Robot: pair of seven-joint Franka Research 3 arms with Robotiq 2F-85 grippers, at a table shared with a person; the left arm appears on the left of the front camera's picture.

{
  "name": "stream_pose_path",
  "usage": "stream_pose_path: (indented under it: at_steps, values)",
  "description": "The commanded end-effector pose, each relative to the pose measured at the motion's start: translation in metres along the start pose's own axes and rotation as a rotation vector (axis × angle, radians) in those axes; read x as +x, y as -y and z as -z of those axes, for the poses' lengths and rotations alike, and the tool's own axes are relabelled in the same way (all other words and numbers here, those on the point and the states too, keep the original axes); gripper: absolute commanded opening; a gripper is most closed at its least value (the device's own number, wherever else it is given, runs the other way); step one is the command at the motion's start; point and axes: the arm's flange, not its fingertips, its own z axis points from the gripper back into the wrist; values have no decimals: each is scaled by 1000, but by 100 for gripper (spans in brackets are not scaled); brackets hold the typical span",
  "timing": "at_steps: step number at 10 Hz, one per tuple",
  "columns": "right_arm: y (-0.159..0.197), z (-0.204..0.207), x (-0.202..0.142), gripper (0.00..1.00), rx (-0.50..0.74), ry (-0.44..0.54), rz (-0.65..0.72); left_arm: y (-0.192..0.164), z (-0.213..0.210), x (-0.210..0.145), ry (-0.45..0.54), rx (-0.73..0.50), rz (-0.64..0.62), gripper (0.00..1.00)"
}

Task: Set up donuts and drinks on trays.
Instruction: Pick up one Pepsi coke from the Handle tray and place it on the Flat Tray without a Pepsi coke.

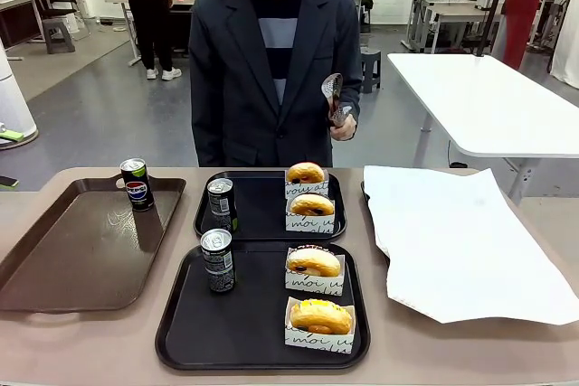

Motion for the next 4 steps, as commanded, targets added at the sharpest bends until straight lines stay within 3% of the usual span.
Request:
stream_pose_path:
  at_steps: [1, 4]
  values:
    - [-1, 1, -1, 100, 11, 0, -8, -1, -2, 0, 3, -1, -2, 100]
    - [-1, 1, -1, 100, 11, 0, -8, -1, -2, 0, 3, -1, -2, 100]
